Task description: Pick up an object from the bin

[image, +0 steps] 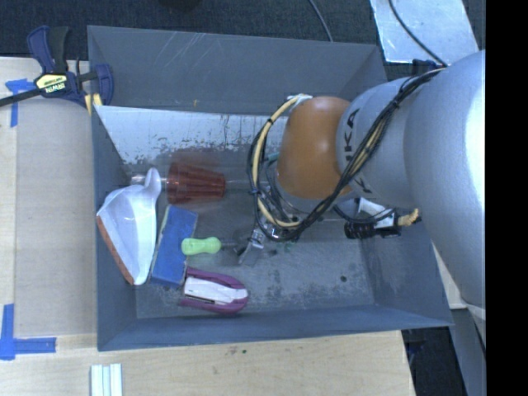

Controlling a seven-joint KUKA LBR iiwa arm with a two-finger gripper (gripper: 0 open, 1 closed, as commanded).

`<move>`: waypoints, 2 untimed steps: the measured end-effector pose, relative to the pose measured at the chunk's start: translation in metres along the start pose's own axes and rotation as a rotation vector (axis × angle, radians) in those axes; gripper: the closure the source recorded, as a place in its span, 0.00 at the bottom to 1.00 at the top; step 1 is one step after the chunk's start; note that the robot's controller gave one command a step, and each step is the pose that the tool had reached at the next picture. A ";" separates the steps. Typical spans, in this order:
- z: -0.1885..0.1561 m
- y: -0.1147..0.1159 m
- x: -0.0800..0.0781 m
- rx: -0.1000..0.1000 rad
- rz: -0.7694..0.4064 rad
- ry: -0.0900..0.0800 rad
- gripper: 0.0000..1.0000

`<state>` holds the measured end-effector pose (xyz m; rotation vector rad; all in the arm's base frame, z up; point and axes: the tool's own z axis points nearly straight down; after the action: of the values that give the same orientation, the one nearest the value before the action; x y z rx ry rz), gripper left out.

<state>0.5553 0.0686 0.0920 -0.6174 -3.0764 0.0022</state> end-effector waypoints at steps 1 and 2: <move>0.014 -0.010 0.001 -0.012 -0.023 -0.023 0.00; 0.012 0.011 0.009 -0.008 0.420 -0.010 0.00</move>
Offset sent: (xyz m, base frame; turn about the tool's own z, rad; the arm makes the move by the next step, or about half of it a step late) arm -0.0043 0.0178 -0.0122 0.4760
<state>0.5514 0.0824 0.0797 -1.2504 -2.8911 -0.0059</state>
